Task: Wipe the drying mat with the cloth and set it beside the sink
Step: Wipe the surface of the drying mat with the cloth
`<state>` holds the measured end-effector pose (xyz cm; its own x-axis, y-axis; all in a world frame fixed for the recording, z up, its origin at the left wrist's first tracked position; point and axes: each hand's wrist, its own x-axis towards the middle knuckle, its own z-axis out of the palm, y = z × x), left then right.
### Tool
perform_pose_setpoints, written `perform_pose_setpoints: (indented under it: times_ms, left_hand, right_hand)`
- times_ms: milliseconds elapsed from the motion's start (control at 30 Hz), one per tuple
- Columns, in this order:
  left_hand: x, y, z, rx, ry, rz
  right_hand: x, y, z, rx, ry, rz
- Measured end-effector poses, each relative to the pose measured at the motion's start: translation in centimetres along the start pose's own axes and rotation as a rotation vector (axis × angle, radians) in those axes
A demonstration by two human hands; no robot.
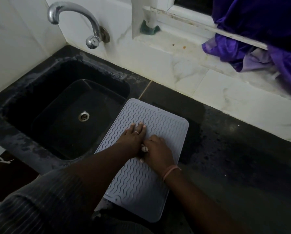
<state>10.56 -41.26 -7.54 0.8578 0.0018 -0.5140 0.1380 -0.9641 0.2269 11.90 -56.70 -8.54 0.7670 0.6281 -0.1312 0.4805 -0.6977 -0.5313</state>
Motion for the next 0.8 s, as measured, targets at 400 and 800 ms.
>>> perform_pose_setpoints:
  times_ms: [400,800]
  left_hand:
    - [0.0,-0.1,-0.4,-0.012,-0.078,-0.024]
    - [1.7,1.5,-0.5,-0.098,0.16,-0.152]
  right_hand:
    - [10.7,4.8,-4.9,-0.077,0.145,0.133]
    - [6.8,3.1,-3.6,-0.038,0.012,0.056]
